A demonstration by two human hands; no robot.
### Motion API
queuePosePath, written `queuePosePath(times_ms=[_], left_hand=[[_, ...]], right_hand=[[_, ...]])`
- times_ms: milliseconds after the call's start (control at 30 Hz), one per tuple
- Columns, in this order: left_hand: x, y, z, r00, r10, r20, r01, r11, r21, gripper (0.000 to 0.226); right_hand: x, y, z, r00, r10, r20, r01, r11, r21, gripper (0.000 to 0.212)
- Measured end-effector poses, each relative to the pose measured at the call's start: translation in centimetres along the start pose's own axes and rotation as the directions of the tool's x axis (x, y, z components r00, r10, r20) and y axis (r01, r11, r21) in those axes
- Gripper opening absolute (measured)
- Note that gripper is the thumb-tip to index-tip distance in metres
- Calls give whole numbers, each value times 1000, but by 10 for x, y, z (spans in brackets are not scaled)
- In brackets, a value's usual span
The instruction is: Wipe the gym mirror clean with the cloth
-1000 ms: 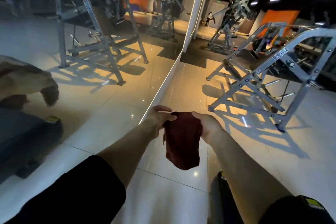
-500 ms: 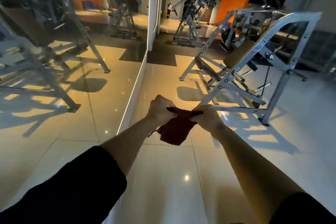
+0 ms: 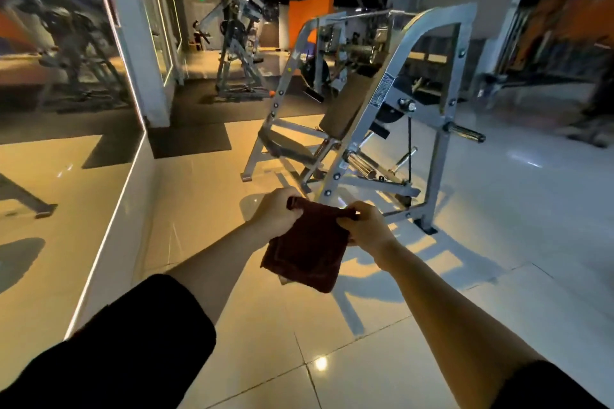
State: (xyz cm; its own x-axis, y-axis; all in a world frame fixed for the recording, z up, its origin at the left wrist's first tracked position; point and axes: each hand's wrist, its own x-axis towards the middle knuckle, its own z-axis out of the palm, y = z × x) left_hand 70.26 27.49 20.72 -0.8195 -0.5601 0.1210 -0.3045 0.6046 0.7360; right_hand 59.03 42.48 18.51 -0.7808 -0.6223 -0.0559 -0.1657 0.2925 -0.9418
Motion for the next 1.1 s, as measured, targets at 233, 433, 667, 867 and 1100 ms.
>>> queuePosePath(times_ms=[233,433,667,867,1100], left_hand=[[248,-18,50,1000,8,31,-13,983,184,9],[478,-67,122,983,64,174,-65,998,-1,15],[711,-98,231,907,127,401,-152,988,31,5],[762,-121,298,698,384,605,-506,862,37,53],[768,-138,306,567,460,683,-682,727,77,41]], right_hand=[[220,21,-21,986,71,-148,-78,996,-45,18],[421,68,-27,939,138,-315,-146,989,-4,13],[635,139,-52,707,346,-617,-328,933,148,7],[706,190,-72,747,289,-599,-422,902,-91,50],[669,149,-80,626,258,-736,-359,933,21,25]])
